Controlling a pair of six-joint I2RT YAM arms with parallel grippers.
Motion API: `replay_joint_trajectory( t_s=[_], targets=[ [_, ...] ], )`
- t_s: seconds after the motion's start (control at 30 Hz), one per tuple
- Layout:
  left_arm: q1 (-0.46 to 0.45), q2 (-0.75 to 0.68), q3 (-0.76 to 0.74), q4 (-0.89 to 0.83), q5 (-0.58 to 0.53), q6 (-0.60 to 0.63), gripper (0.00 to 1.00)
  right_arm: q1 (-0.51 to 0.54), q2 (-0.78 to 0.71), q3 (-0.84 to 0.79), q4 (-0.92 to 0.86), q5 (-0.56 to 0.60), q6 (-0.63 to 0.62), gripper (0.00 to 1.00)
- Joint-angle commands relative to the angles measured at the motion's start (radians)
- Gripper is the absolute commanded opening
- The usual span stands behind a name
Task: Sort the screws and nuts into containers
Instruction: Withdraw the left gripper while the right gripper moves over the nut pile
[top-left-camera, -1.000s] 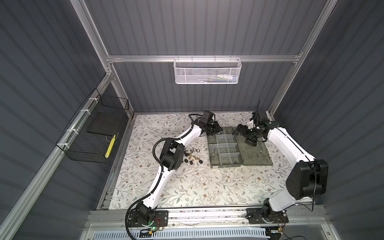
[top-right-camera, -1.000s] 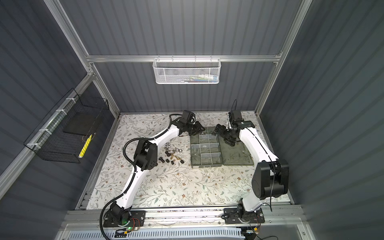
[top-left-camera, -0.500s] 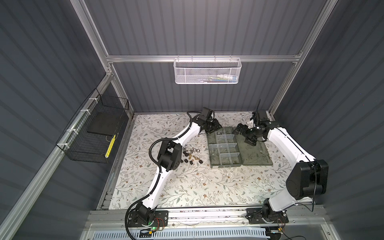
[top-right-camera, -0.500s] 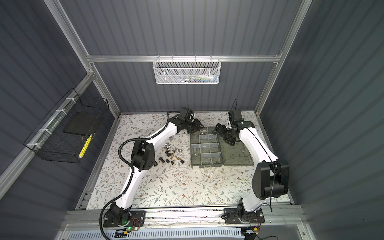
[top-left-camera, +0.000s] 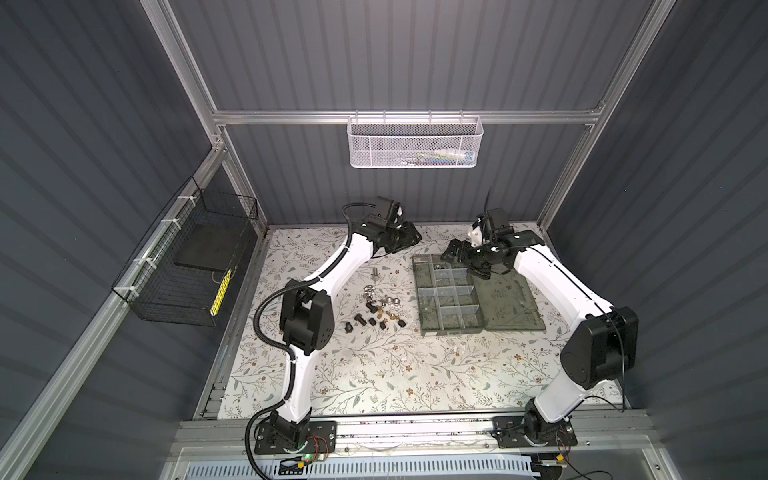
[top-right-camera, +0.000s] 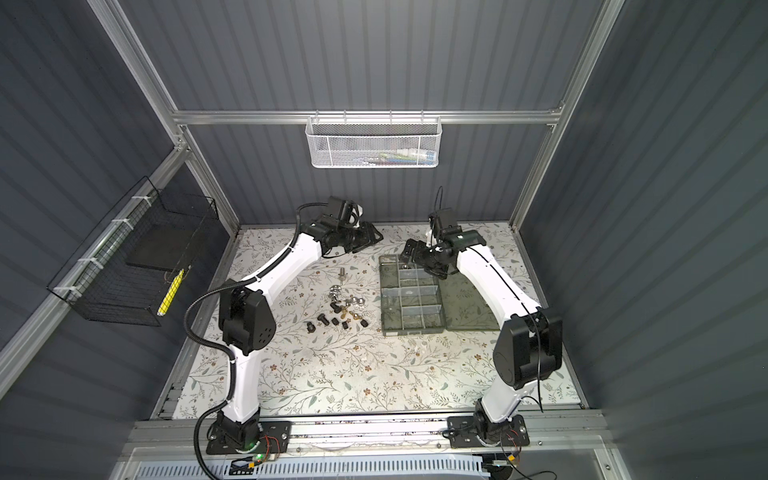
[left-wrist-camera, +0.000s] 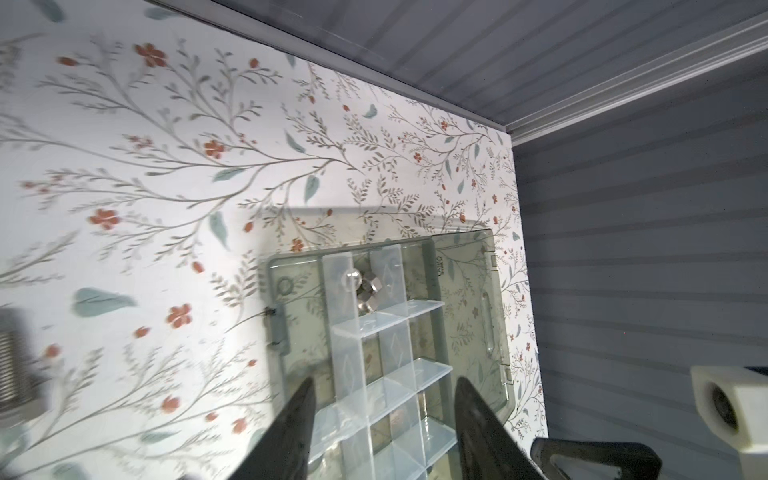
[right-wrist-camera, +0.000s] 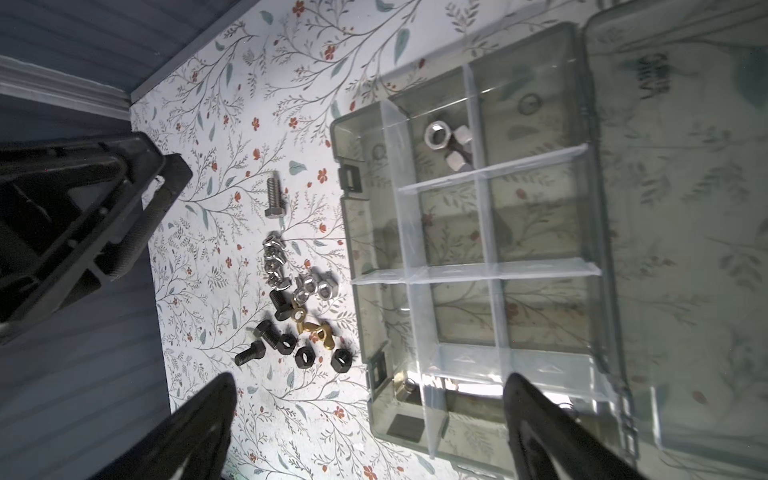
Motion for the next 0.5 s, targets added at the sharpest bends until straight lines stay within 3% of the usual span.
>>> replay_joint_trajectory(
  t_s=[0.0,0.27,0.47],
  targets=[
    [0.042,-0.106,-0.104,-0.039,-0.038,0.044,0.59,0.052,0.046,0.062,-0.055,0.04,-0.039,0.99],
    [0.096,-0.303,-0.318,-0.059,-0.1,0.075,0.76,0.159,0.145,0.168,-0.107,0.066,-0.063,0.99],
    [0.129,-0.397,-0.44,-0.068,-0.119,0.05,1.0,0.248,0.222,0.246,-0.162,0.107,-0.12,0.99]
  ],
)
